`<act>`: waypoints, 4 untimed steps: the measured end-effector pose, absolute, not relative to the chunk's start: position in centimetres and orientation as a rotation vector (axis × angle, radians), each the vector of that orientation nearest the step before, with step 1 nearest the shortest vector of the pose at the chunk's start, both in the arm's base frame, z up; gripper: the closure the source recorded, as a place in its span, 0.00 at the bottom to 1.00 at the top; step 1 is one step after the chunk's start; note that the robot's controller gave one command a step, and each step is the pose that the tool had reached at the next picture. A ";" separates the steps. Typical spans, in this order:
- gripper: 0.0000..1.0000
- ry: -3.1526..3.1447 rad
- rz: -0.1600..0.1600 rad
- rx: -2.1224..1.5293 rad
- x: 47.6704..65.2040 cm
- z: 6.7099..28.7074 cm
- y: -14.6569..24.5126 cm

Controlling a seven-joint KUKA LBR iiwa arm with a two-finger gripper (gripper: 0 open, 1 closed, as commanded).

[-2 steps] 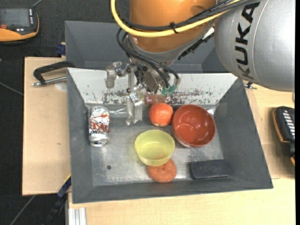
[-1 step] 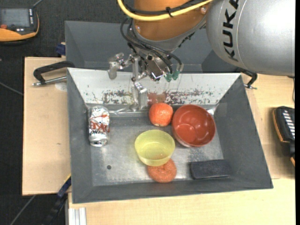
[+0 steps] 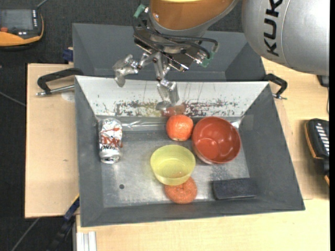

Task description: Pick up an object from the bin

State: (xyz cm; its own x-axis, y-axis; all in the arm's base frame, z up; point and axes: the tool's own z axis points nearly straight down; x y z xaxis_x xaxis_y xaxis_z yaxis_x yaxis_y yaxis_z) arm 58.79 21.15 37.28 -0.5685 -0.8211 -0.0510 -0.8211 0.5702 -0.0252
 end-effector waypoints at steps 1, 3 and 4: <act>0.00 2.536 -0.008 -1.739 59.7 37.2 21.7; 0.00 1.975 -0.036 -2.345 58.9 37.2 22.3; 0.00 1.710 -0.048 -2.544 58.0 37.2 22.2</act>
Offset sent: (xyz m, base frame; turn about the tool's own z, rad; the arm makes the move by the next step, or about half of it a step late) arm 0.0084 0.0036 -0.0028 -0.2400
